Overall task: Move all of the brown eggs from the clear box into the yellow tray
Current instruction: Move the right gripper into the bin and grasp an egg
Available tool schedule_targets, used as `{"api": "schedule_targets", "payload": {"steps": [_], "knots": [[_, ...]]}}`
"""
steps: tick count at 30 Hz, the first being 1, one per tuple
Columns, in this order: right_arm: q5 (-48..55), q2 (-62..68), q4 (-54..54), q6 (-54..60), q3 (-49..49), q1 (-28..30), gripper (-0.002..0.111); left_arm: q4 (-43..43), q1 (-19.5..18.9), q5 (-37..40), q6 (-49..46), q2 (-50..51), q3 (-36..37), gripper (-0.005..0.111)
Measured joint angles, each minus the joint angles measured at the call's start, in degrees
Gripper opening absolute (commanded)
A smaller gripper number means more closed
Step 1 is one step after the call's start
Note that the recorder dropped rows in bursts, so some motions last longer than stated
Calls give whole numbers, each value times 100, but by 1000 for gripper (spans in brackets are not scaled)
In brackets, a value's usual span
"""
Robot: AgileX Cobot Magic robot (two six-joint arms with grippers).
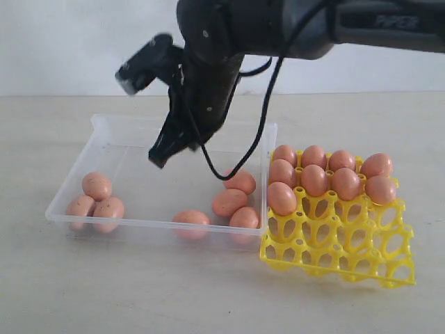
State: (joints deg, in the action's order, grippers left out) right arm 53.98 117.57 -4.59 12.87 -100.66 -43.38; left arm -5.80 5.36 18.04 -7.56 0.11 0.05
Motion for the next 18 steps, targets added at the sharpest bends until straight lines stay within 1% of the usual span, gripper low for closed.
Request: {"api": "schedule_targets", "payload": {"steps": [1, 2, 4, 5, 7, 11, 13, 15, 18], "knots": [[485, 217, 410, 272, -250, 33, 0, 0, 0, 0, 0, 0, 0, -4], [747, 406, 695, 391, -422, 52, 0, 0, 0, 0, 0, 0, 0, -4], [1082, 674, 993, 500, -755, 79, 2, 0, 0, 0, 0, 0, 0, -4], [1143, 741, 1046, 551, -852, 104, 6, 0, 0, 0, 0, 0, 0, -4], [1262, 827, 1104, 786, -972, 117, 16, 0, 0, 0, 0, 0, 0, -4], [1512, 922, 1125, 1381, -1010, 117, 46, 0, 0, 0, 0, 0, 0, -4], [1523, 949, 1032, 1619, -1010, 117, 55, 0, 0, 0, 0, 0, 0, -4], [1523, 947, 816, 1689, -1010, 117, 60, 0, 0, 0, 0, 0, 0, -4], [1567, 959, 380, 1689, -1010, 117, 61, 0, 0, 0, 0, 0, 0, -4]]}}
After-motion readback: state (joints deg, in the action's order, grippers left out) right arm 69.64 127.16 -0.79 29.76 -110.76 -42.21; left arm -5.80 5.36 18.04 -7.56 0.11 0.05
